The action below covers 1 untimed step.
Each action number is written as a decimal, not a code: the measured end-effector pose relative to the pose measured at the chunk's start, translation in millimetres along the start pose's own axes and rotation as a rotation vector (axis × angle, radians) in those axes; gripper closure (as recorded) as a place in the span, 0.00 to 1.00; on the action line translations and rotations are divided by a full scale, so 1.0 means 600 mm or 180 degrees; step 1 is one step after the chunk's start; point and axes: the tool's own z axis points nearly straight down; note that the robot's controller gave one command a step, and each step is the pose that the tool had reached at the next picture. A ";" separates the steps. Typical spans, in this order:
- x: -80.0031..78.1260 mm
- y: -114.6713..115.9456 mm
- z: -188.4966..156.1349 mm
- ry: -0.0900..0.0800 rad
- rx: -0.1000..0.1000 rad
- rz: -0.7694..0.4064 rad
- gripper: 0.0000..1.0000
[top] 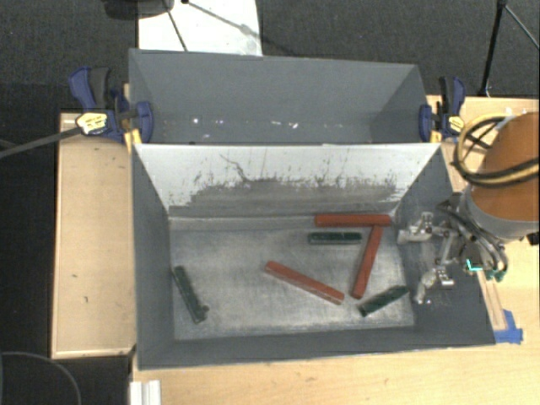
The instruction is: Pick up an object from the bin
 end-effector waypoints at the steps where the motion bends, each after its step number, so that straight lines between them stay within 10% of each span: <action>1: -0.003 0.000 -0.005 -0.0022 0.0005 -0.0011 0.00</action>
Offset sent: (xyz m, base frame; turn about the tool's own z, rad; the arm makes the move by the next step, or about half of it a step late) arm -0.0069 -0.0064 -0.1111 0.1661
